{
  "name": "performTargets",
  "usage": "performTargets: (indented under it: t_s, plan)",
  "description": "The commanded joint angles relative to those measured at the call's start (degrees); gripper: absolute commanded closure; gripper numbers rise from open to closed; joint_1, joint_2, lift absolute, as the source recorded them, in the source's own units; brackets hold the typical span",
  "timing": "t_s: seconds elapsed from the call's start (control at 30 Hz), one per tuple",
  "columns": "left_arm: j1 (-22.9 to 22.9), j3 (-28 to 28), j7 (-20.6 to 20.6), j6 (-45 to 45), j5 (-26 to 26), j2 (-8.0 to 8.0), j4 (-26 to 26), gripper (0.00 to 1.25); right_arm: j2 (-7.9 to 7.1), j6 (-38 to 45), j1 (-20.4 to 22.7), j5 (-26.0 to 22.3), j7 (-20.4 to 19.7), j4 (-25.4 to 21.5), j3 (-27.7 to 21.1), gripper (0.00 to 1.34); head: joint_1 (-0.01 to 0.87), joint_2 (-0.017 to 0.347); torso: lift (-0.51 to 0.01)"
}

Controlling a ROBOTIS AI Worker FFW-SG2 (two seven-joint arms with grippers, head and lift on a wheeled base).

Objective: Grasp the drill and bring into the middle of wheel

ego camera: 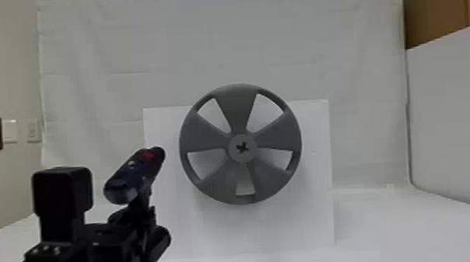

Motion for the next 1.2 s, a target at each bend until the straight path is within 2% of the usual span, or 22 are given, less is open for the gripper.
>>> performTargets:
  t_s: [0.0, 0.5, 0.73, 1.17]
  plan:
    - [-0.7, -2.4, 0.0, 0.9, 2.0, 0.43, -0.3, 1.22, 0.0, 0.1, 0.0, 0.1, 0.0, 0.0, 0.0, 0.11, 0.0, 0.0, -0.406]
    - [-4.2, -8.9, 1.8, 2.3, 4.6, 0.7, -0.2, 1.22, 0.35, 0.3, -0.3, 0.9, 0.0, 0.0, 0.3, 0.11, 0.0, 0.0, -0.406]
    - [-6.2, -12.6, 5.6, 2.3, 5.8, 0.61, 0.2, 1.22, 0.35, 0.4, -0.5, 1.3, 0.0, 0.0, 0.9, 0.11, 0.0, 0.0, -0.406]
    - [-8.3, -15.8, 8.7, 0.3, 6.7, -0.36, 3.2, 1.22, 0.35, 0.5, -0.7, 2.0, 0.0, 0.0, 1.7, 0.11, 0.0, 0.0, -0.406]
